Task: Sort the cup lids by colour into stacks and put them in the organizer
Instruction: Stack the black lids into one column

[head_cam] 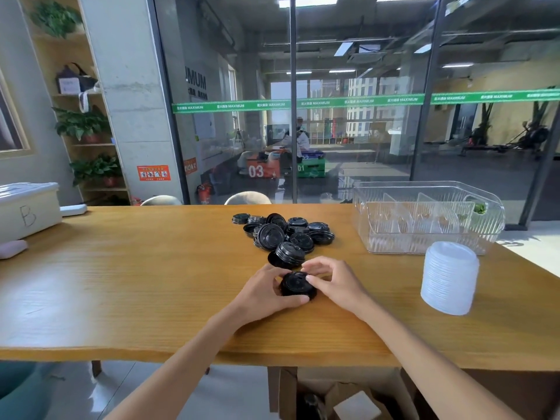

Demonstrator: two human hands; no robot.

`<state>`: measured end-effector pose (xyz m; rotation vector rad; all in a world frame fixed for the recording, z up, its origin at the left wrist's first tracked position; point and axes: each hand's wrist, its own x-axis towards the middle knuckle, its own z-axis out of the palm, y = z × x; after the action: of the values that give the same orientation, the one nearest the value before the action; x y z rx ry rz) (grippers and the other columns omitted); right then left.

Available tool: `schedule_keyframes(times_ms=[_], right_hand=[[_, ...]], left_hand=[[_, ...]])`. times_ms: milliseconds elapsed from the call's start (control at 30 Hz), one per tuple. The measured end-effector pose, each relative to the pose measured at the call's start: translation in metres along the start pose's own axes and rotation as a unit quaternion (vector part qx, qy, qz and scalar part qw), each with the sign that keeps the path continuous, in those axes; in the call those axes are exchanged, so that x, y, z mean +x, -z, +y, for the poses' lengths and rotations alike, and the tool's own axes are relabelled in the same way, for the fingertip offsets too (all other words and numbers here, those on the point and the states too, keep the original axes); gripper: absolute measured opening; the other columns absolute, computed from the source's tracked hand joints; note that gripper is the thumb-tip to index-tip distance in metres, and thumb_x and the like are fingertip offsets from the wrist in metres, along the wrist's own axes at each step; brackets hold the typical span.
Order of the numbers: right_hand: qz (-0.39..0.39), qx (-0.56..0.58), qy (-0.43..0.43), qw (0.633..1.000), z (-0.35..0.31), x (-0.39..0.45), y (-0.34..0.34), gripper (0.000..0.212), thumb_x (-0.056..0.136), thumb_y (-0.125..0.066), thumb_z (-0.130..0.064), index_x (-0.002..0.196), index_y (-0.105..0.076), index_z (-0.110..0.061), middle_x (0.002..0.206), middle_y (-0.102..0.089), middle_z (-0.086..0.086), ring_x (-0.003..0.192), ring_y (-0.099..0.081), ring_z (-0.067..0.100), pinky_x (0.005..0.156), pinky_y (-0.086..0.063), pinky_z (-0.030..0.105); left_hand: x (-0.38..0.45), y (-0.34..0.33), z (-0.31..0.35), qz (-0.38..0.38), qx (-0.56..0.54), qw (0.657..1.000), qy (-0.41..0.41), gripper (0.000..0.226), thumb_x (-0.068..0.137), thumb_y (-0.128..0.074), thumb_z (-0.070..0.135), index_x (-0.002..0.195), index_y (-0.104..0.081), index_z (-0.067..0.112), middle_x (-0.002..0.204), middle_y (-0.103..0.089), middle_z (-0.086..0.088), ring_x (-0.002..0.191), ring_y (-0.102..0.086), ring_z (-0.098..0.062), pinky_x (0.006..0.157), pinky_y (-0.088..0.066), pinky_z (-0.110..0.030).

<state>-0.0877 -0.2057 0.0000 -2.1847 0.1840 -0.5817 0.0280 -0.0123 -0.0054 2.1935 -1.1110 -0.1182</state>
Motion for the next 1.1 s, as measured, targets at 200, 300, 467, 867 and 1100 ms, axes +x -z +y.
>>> schedule_keyframes(times_ms=[200,300,467,867,1100], right_hand=[[-0.046,0.059,-0.015,0.997,-0.001,-0.005,0.007,0.033,0.099,-0.076,-0.017,0.13,-0.07,-0.024,0.124,-0.077,-0.012,0.118,-0.068,-0.003,0.106,-0.052,0.022],[-0.1,0.073,-0.036,0.992,-0.001,-0.009,0.016,0.047,0.095,-0.082,-0.021,0.138,-0.064,-0.03,0.134,-0.072,-0.015,0.126,-0.062,-0.008,0.107,-0.046,0.014],[-0.115,0.055,-0.033,0.991,0.002,-0.008,0.016,0.058,0.092,-0.083,-0.009,0.143,-0.06,-0.024,0.14,-0.067,-0.009,0.133,-0.059,-0.003,0.117,-0.043,0.02],[-0.091,0.078,-0.045,0.992,0.003,-0.005,0.018,0.054,0.098,-0.077,-0.024,0.145,-0.053,-0.034,0.133,-0.071,-0.013,0.129,-0.063,0.0,0.118,-0.047,0.037],[0.046,0.016,-0.067,0.997,-0.002,0.035,0.007,0.057,0.093,-0.081,-0.038,0.142,-0.054,-0.025,0.125,-0.068,-0.007,0.118,-0.065,0.008,0.108,-0.053,0.04]], left_hand=[[0.0,0.007,-0.008,0.021,-0.006,1.0,0.012,0.07,0.073,-0.088,0.071,0.127,-0.069,0.031,0.124,-0.061,0.015,0.106,-0.062,-0.002,0.086,-0.051,-0.018],[0.001,0.002,-0.006,0.04,0.006,0.999,0.021,0.069,0.068,-0.087,0.076,0.117,-0.066,0.031,0.119,-0.059,0.016,0.103,-0.061,-0.004,0.083,-0.051,-0.02],[0.004,-0.002,-0.005,0.046,0.012,0.999,0.023,0.074,0.064,-0.088,0.079,0.113,-0.064,0.029,0.117,-0.057,0.016,0.102,-0.06,-0.005,0.087,-0.054,-0.026],[0.001,-0.001,-0.008,0.053,0.003,0.999,0.013,0.076,0.064,-0.088,0.079,0.116,-0.064,0.029,0.116,-0.054,0.02,0.099,-0.059,0.002,0.078,-0.045,-0.013],[-0.001,0.0,-0.007,0.046,-0.006,0.999,0.011,0.073,0.064,-0.089,0.078,0.113,-0.065,0.029,0.118,-0.055,0.02,0.102,-0.059,0.002,0.081,-0.045,-0.013]])
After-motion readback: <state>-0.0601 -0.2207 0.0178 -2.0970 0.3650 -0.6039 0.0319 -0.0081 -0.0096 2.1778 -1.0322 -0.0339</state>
